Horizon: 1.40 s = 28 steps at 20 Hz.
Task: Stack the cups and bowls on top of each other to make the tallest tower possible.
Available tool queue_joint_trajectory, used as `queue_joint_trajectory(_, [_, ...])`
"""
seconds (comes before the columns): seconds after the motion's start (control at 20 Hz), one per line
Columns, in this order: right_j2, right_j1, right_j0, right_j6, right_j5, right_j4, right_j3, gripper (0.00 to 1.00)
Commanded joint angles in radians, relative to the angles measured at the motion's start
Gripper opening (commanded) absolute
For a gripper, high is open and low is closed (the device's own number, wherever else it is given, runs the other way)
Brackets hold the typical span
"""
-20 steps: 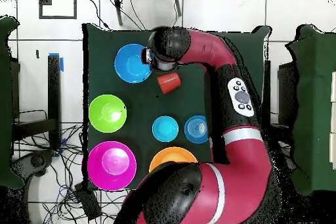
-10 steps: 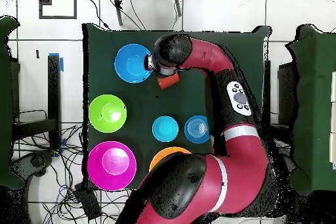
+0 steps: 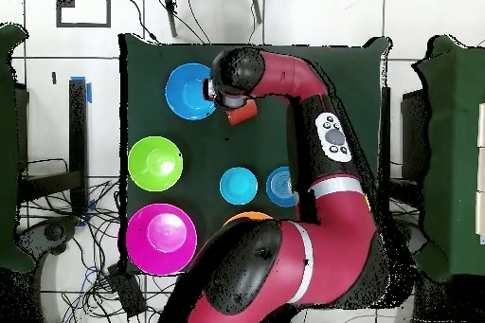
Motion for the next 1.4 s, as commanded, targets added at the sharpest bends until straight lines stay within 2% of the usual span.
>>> queue_joint_trajectory(0.05, [-0.028,0.003,0.048,-0.041,-0.039,-0.091,-0.062,1.0])
queue_joint_trajectory(0.35, [-0.046,-0.01,0.078,-0.007,-0.031,-0.108,-0.069,1.0])
queue_joint_trajectory(0.6, [-0.048,0.031,0.087,0.029,-0.041,-0.097,-0.093,1.0])
queue_joint_trajectory(0.9, [-0.056,0.06,0.101,0.09,-0.1,-0.077,-0.072,1.0])
queue_joint_trajectory(1.15, [-0.039,0.154,0.104,0.082,-0.082,-0.054,-0.188,1.0])
queue_joint_trajectory(1.4, [-0.022,0.189,0.08,0.057,-0.074,-0.033,-0.223,1.0])
